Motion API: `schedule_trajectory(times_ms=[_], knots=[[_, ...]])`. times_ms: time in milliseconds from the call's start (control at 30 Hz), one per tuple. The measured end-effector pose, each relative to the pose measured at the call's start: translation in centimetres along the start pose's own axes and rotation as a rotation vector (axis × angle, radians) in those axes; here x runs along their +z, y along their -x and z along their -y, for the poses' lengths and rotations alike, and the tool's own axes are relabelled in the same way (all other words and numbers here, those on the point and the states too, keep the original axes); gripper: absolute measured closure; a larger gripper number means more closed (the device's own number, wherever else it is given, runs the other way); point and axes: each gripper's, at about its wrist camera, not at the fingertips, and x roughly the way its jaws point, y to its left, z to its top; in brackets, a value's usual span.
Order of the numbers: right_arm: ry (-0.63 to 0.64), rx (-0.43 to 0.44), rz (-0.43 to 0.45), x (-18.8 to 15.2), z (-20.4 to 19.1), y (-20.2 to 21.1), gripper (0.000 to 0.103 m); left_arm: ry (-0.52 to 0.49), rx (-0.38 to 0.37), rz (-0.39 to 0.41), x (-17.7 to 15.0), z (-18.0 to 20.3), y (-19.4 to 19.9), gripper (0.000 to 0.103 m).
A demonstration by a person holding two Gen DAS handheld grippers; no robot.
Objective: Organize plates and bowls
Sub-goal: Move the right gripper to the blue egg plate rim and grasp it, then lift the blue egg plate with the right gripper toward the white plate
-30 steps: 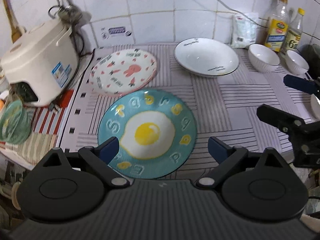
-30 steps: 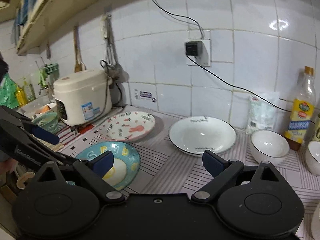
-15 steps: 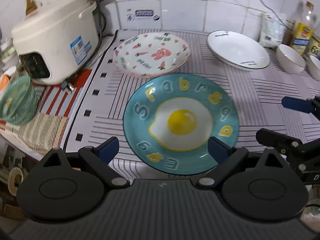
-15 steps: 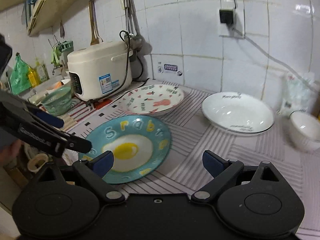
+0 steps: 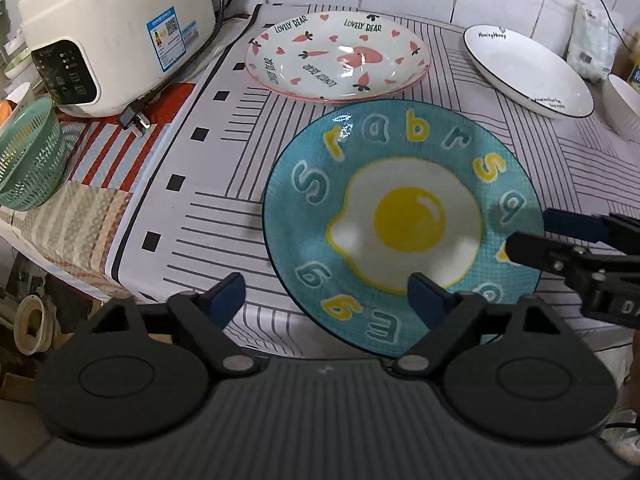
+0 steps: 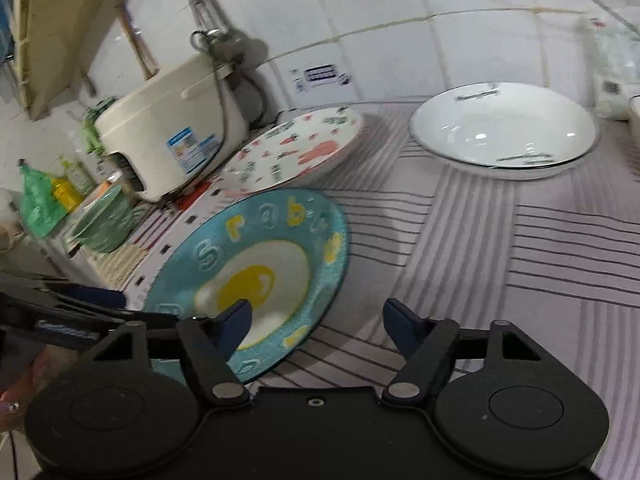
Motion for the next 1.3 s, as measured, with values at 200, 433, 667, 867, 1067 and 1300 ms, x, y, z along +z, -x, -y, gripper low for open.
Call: schedule_trajectory(times_ms=[200,433,667,867,1067,1300], knots=[[0.020,0.030,-0.050,0.3,-0.4,-1.3,0.062,0.009,0.000,-0.062,0.1,-0.2,-1.3,0.052],[-0.002,0.026,-0.062,0.1,0.3,-1.6,0.079,0.040,-0.035,-0.051,-0.1,-0.6,-1.4,0.064],[-0.002,0.089,-0.068,0.2,1.2,-1.9,0.078,0.036,-0.027,-0.029,-0.3,-0.6,-1.4,0.064],[-0.006,0.145,-0.050,-0.1,1.9,-2.4,0.076,0.075,-0.008,-0.021,-0.2,-0.4,-1.7,0.059],[0.024,0.142,-0.089,0.5,1.9,-2.2,0.076,0.035,0.021,-0.090,1.0,0.6,-1.6,0.060],[0.079,0.135,-0.110,0.3,1.9,-1.1,0.076,0.074,0.055,-0.100,0.1,2.4,-1.1,0.060]])
